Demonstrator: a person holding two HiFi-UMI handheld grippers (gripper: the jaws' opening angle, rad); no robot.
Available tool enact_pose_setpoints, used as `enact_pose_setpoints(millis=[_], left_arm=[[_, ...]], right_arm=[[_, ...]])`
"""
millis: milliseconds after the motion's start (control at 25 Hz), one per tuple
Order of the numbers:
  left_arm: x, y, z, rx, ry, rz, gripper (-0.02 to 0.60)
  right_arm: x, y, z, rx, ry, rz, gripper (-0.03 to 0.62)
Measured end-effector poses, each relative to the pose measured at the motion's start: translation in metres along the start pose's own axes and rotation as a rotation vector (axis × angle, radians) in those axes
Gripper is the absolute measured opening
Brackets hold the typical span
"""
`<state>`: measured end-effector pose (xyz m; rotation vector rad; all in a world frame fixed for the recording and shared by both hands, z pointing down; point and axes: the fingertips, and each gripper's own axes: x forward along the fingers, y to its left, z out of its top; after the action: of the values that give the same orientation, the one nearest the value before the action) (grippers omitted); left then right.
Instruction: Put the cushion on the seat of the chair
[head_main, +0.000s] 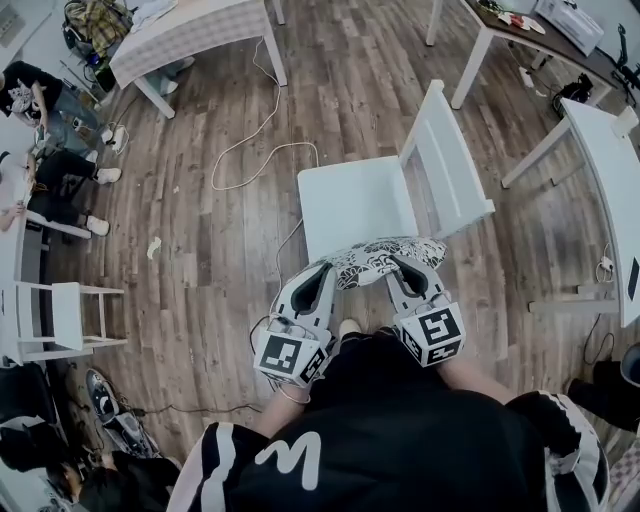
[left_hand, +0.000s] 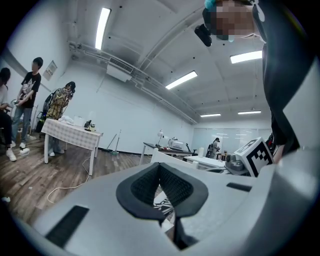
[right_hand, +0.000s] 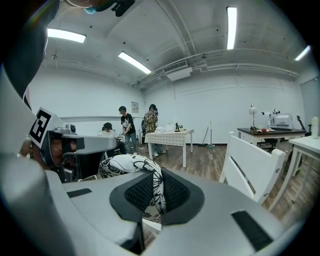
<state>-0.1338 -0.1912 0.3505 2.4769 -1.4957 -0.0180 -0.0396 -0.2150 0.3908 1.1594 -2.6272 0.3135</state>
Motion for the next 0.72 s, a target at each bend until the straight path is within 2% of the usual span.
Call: enact_pose_setpoints(millis=[360,720], left_arm=[[0.019,0.017,-0.015,-0.039,0.035,0.070,0.003],[0.039,0.038,-0.004,-0.009,0.011,0.105,0.003]], right_arm=[[0.018,-0.012,-0.011,0.021,0.064,0.049,0.032],[0.054,-0.034,-0.003,0.046,0.044,0.039,0.032]])
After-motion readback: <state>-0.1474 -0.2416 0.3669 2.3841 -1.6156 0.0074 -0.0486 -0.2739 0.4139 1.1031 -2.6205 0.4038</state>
